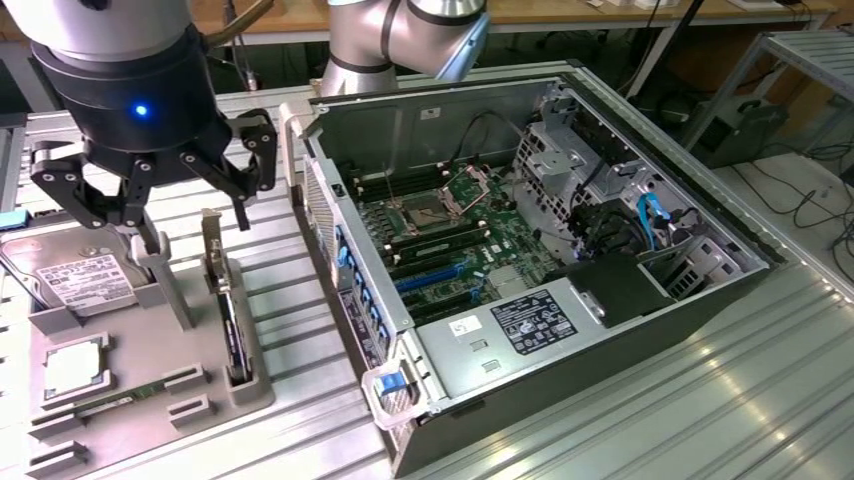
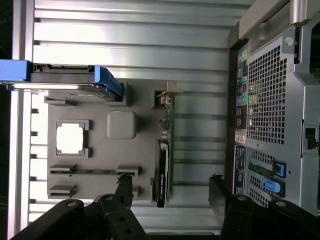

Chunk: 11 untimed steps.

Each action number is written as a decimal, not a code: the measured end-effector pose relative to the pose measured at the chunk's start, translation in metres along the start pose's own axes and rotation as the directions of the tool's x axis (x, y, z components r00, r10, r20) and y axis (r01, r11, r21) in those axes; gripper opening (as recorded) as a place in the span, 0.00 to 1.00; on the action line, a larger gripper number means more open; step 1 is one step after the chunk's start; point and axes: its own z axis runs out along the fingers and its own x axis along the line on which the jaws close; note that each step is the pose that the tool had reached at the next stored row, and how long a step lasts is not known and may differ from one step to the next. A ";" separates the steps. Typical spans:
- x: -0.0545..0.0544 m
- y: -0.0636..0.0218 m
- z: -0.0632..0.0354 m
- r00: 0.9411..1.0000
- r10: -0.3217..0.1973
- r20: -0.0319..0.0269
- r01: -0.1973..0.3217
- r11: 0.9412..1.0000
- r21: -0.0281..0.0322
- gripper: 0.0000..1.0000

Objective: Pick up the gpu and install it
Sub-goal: 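Pick up the gpu and move the gpu toward the slot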

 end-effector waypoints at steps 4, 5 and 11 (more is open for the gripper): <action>0.000 -0.0014 0.0058 1.000 0.000 0.000 0.000 1.000 -0.002 0.72; 0.000 -0.0017 0.0074 1.000 0.000 0.000 0.000 1.000 -0.002 0.72; 0.000 -0.0026 0.0137 1.000 0.000 0.000 0.000 1.000 -0.002 0.72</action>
